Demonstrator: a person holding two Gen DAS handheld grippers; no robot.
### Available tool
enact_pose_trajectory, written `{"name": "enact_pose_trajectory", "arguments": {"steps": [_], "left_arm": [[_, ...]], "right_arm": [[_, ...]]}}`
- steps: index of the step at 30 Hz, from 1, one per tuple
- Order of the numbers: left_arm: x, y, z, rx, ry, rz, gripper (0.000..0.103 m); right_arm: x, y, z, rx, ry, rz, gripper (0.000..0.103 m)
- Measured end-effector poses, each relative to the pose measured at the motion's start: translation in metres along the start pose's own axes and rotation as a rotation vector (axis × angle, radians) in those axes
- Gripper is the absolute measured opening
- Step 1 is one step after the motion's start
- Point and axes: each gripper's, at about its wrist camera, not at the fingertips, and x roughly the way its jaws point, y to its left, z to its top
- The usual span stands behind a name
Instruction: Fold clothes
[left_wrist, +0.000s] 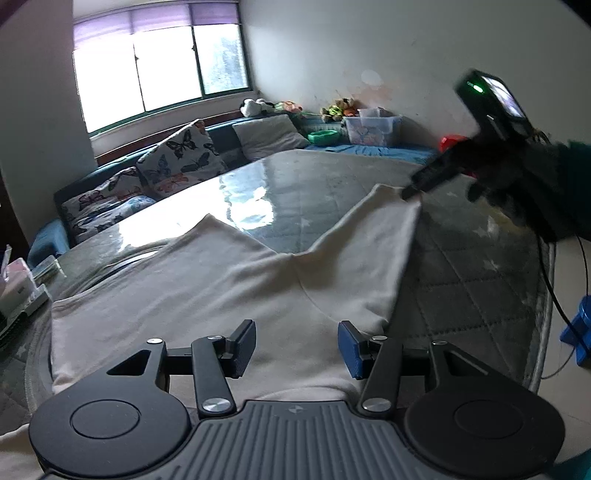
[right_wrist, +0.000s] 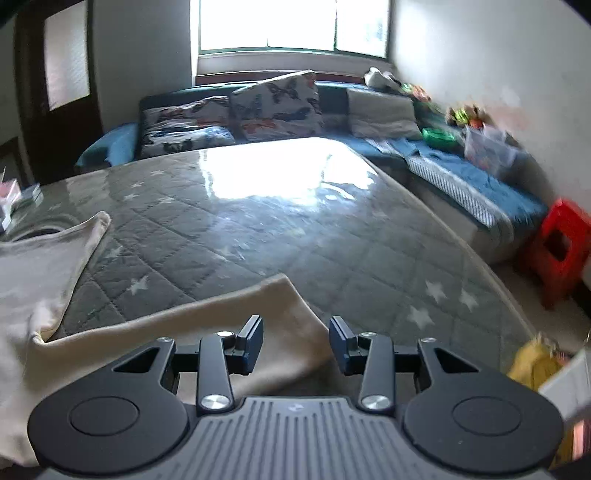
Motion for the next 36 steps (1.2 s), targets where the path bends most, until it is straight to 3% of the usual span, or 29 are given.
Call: {"name": "enact_pose_trajectory", "arguments": {"steps": [8, 11, 12, 13, 25, 30, 36], "left_arm": [[0.002, 0.010, 0.000, -0.028, 0.017, 0.051, 0.054], [0.003, 0.013, -0.002, -0.037, 0.025, 0.066, 0.054], [0.004, 0.013, -0.002, -0.040, 0.027, 0.071, 0.054], [0.004, 0.014, -0.002, -0.044, 0.030, 0.075, 0.054], [0.019, 0.012, -0.003, -0.052, 0.064, 0.069, 0.054], [0.016, 0.011, -0.003, -0.054, 0.055, 0.067, 0.054], [-0.003, 0.028, -0.006, -0.094, 0.022, 0.104, 0.054]], "right_arm": [[0.010, -0.013, -0.009, 0.084, 0.019, 0.036, 0.037], [0.011, -0.012, -0.010, 0.089, 0.011, 0.031, 0.021], [0.011, -0.014, -0.009, 0.095, 0.009, 0.029, 0.011], [0.011, -0.015, -0.009, 0.103, 0.006, 0.028, 0.010], [-0.021, -0.014, 0.003, 0.133, -0.086, 0.093, 0.007], [-0.058, 0.002, 0.022, 0.080, -0.152, 0.188, 0.007], [-0.103, 0.049, 0.047, -0.034, -0.210, 0.334, 0.007]]}}
